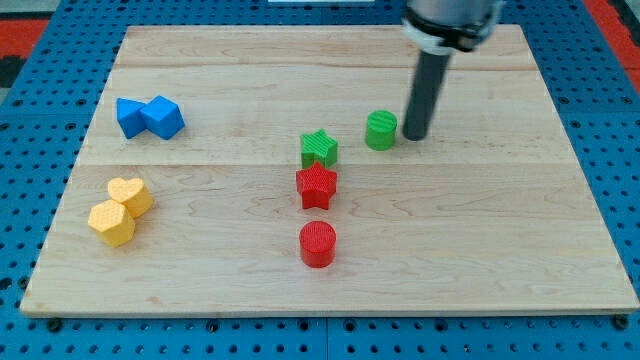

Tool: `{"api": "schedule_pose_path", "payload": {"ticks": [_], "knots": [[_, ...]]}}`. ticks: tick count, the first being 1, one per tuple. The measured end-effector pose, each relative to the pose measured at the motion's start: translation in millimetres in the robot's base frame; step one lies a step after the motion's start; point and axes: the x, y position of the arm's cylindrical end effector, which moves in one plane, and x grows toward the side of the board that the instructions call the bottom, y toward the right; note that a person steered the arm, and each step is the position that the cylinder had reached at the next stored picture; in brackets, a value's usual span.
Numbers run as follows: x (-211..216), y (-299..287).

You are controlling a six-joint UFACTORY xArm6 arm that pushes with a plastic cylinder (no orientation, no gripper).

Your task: Move the green circle parallel to the cube

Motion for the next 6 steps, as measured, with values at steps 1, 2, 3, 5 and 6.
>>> {"api": "schedule_pose_path", "payload": {"ticks": [1, 2, 3, 5, 6], "knots": [[-26, -12], [-52, -29], [-17, 46], [12, -23], [-14, -40]]}}
